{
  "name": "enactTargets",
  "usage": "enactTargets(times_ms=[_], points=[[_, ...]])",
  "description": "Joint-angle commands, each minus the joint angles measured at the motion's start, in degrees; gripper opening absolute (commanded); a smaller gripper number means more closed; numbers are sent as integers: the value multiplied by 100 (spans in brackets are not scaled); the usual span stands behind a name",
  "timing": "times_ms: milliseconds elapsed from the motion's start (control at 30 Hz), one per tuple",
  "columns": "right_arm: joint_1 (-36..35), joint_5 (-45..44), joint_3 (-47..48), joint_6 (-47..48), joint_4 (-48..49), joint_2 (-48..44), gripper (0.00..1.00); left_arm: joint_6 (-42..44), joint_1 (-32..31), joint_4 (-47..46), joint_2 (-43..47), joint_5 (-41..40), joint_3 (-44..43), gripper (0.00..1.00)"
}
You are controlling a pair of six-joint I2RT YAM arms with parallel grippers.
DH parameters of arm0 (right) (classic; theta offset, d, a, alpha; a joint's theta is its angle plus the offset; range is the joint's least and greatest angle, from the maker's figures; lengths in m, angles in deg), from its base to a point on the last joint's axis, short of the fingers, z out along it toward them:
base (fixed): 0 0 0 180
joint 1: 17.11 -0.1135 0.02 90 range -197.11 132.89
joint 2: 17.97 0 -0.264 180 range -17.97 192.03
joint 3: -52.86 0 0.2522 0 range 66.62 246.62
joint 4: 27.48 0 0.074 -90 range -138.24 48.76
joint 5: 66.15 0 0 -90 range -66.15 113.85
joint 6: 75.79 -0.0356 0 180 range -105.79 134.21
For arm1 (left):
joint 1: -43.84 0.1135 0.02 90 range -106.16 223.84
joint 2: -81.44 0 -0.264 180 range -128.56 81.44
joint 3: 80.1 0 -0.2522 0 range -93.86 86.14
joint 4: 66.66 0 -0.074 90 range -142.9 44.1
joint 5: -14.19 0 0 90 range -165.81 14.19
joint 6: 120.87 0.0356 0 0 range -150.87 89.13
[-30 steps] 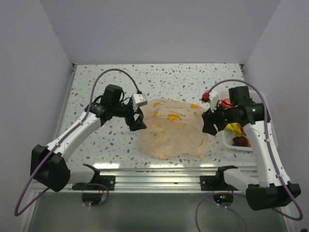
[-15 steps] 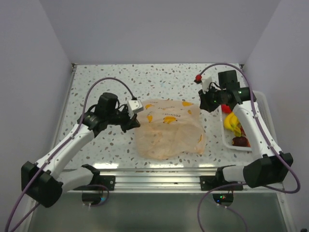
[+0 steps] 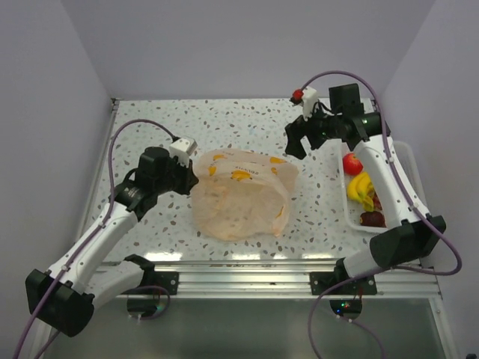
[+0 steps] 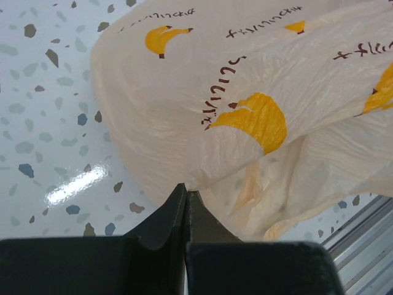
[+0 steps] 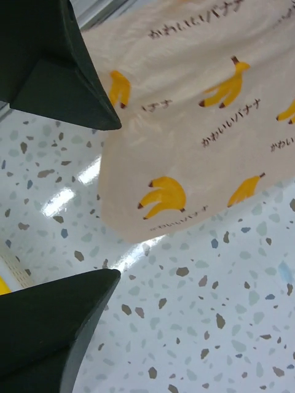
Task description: Place the fake fruits into the plastic bag and tie a complex knot
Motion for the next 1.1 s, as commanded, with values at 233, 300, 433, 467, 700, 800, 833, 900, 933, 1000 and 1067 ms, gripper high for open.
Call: enactTargets(times_ms=[233,300,433,467,700,800,833,900,933,1000,1067], points=[[-74,1420,-1267,138,-1614,-1315,98,-890,120,-611,-446,-417,-205,0],[-171,1694,-1479,77,-1668,-1333,98,-943,120,-672,-543,-408,-249,0],[-680,1469,-2085,-687,-932,-1324,96,-996,120,-725,-613,-303,-311,0],[-794,1301,-2148,-758,-834,-1307,94,-978,120,-725,-596,-285,-337,0],[-1147,115,-2202,-1137,10,-1166,14,-803,173,-646,-315,-4,-267,0],[-1156,-622,-1737,-874,379,-1070,0,-409,173,-585,-61,303,-179,0],[-1147,-825,-1639,-768,537,-939,0,-337,173,-532,-8,374,-162,0],[-1147,-1264,-1368,-462,731,-798,0,-153,164,-427,177,409,-100,0],[-1147,-1354,-1279,-373,906,-727,0,-91,164,-392,230,409,-74,0],[-1138,-1599,-1051,-136,1100,-499,0,67,164,-304,397,374,-12,0],[-1147,-1715,-892,110,1294,-210,0,225,164,-268,519,348,67,4]])
